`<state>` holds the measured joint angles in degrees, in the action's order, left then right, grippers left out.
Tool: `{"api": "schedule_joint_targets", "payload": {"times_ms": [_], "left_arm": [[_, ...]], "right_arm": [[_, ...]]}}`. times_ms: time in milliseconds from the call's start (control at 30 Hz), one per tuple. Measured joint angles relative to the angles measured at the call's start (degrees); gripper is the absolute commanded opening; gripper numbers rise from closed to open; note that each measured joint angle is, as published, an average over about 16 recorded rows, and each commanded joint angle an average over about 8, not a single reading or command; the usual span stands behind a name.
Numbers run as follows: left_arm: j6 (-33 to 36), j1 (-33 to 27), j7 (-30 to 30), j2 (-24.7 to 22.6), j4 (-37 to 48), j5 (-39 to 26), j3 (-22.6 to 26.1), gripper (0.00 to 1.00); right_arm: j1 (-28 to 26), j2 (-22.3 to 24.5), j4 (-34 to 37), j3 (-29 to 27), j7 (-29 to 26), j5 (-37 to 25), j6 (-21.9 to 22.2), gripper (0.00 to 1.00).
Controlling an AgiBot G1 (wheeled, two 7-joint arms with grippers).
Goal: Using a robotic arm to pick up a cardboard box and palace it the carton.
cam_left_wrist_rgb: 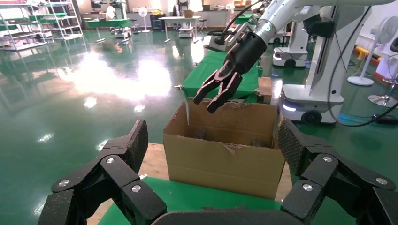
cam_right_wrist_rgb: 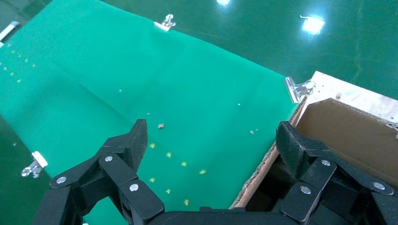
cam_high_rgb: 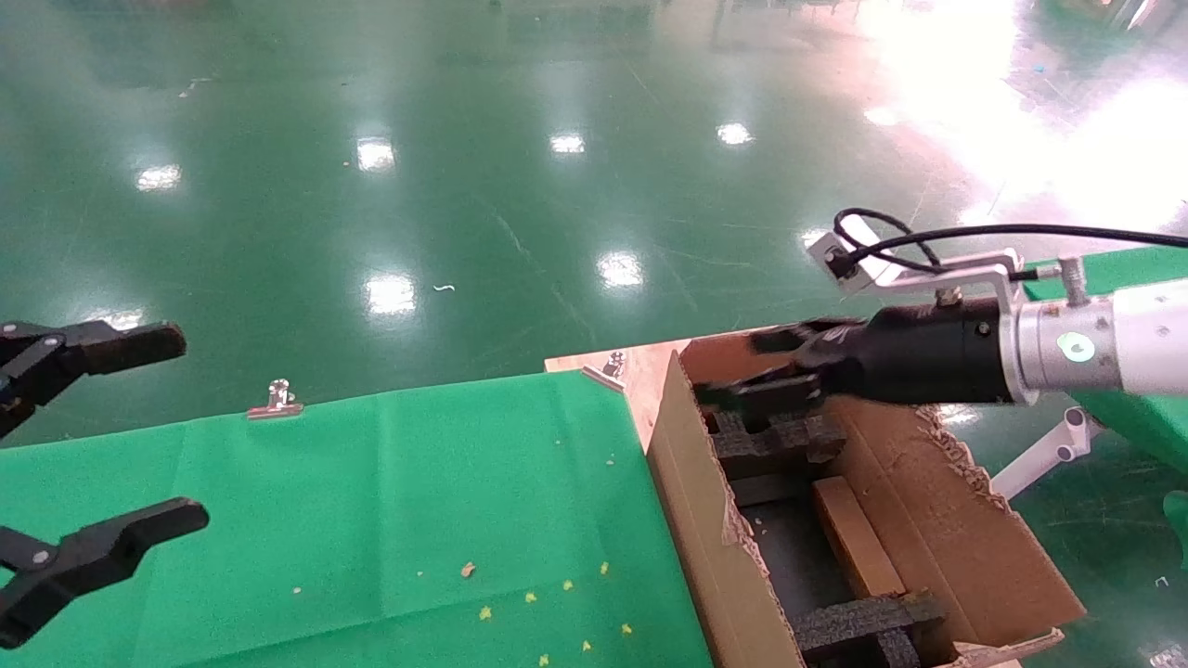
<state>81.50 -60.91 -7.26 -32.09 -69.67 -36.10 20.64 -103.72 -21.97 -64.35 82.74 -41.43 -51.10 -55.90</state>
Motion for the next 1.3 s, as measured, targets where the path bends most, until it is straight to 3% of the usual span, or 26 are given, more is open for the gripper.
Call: {"api": "schedule_joint_targets", "payload": {"times_ms": [433, 1300], "left_arm": [[-0.01, 0.01, 0.00, 0.01, 0.01, 0.00, 0.00, 1.00], [-0.02, 0.01, 0.00, 0.01, 0.01, 0.00, 0.00, 1.00]], "right_arm": [[4.00, -0.40, -1.71, -6.11, 3.40, 2.84, -3.37, 1.00], [20.73, -5.92, -5.05, -32.69, 15.36, 5.68, -14.97, 1.00]]}}
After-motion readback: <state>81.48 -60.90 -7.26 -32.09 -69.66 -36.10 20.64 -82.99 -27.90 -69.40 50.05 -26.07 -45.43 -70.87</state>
